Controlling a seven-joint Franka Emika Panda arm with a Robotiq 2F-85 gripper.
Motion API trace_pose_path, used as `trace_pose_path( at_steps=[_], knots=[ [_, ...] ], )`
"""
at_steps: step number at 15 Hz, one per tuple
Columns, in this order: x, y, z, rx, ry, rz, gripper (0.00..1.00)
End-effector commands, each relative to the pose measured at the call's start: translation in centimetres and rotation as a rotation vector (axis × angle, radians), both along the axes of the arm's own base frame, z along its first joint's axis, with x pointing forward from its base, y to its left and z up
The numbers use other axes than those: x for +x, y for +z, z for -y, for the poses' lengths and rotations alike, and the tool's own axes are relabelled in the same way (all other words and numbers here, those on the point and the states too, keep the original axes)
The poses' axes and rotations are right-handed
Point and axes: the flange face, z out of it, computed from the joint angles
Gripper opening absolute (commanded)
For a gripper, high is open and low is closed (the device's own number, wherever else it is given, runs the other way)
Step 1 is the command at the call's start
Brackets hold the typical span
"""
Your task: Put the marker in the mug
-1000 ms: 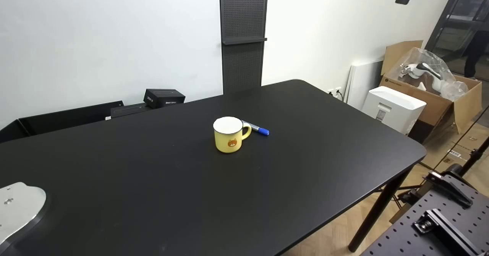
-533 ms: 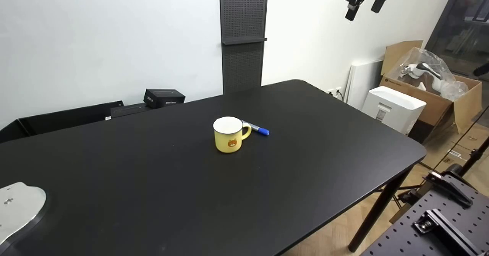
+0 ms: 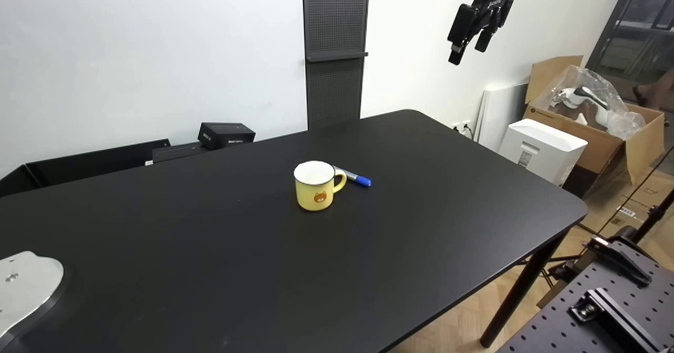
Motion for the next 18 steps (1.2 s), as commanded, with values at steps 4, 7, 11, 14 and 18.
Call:
trace_pose_path(
  at_steps=[4,7,11,14,18],
  knots=[
    [1.9,-2.2,-2.0,0.001,0.066,-0.043,1.0],
    [4.2,-5.9,-4.3,0.032,0.127,-0.084,1.0],
    [7.2,-10.5,-7.1,0.028,0.236,-0.111,1.0],
    [9.2,-13.2,-8.5,-0.003,0.311,-0.111,1.0],
    [9.0,-14.8,-9.8,0.0,0.341,-0.123,1.0]
  ],
)
